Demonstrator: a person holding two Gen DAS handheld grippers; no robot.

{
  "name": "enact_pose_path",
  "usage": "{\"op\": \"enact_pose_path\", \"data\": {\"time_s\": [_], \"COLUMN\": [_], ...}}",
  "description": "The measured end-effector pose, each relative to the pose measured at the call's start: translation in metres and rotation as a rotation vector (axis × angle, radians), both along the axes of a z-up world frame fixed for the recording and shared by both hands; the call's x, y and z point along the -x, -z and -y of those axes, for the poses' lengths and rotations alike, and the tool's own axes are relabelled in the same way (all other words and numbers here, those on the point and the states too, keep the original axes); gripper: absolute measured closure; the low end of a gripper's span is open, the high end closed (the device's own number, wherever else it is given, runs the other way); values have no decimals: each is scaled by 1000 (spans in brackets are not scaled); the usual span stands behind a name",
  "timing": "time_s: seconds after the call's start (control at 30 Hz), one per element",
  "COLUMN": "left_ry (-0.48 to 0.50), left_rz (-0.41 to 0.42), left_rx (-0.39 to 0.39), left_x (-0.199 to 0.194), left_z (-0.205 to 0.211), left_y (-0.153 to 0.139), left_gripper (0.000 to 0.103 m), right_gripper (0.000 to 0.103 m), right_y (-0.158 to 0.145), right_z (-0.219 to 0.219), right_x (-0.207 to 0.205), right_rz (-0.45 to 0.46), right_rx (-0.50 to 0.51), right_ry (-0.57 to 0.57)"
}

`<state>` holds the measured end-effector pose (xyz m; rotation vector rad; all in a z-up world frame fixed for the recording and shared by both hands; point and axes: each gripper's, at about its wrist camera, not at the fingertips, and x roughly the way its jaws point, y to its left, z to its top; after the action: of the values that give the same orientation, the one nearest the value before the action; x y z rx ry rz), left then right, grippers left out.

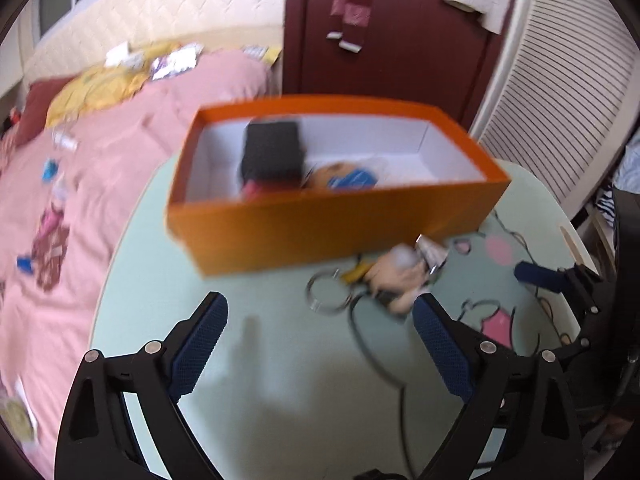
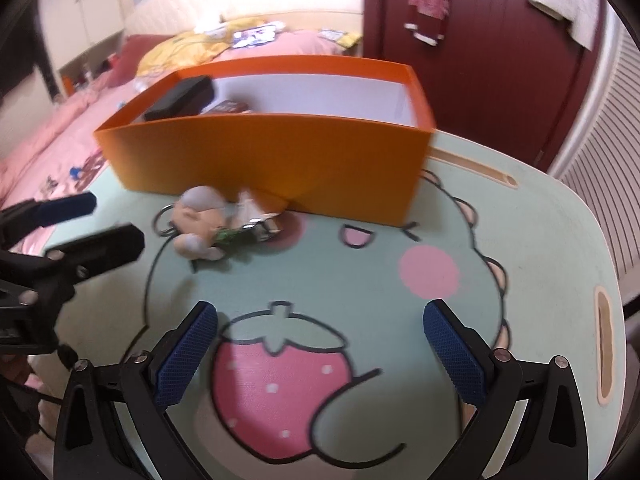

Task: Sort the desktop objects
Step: 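Grasp the keychain figure with the left tool while the right tool grasps the silver cone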

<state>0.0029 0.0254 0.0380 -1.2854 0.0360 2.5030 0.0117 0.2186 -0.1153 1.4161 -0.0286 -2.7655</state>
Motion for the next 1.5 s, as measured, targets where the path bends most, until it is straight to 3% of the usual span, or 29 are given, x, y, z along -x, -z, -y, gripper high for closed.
{"op": "enact_pose_path", "data": {"time_s": [0.07,0.17,0.27,0.43,0.57,0.7,0.8,0.93,1.07,1.1,1.13,1.2,1.5], "left_ry": [14,36,58,84,60,40,36,33,23,21,20,18,44], "left_rz": [5,12,23,48,43,39,33,23,23,23,22,19,-25], "left_rx": [-11,-27,-45,-72,-77,-55,-46,-41,-57,-61,-61,-63,-91], "left_x": [5,13,19,10,1,-6,-13,-18,-19,-19,-19,-17,-15], "left_z": [-9,-22,-34,-26,-4,15,24,30,36,36,37,39,34], "left_y": [1,3,5,13,12,12,12,12,13,13,13,13,-7], "left_gripper": [10,44,47,63,64,64,64,64,64,64,64,64,64], "right_gripper": [0,0,0,0,0,0,7,22,24,29,46,66,67], "right_y": [0,1,0,-1,-1,-7,-17,-23,-14,-11,-8,-5,-21], "right_z": [-11,-23,-33,-36,-32,-30,-22,4,20,21,21,26,16], "right_x": [-1,-5,-8,-11,-7,-5,1,22,42,45,47,48,29], "right_rz": [-6,-17,-25,-25,-18,-42,-79,-75,-32,-30,-23,-25,-60], "right_rx": [13,30,42,35,20,95,141,115,124,123,119,77,163], "right_ry": [37,78,101,109,104,62,14,-71,-99,-100,-102,-114,-139]}}
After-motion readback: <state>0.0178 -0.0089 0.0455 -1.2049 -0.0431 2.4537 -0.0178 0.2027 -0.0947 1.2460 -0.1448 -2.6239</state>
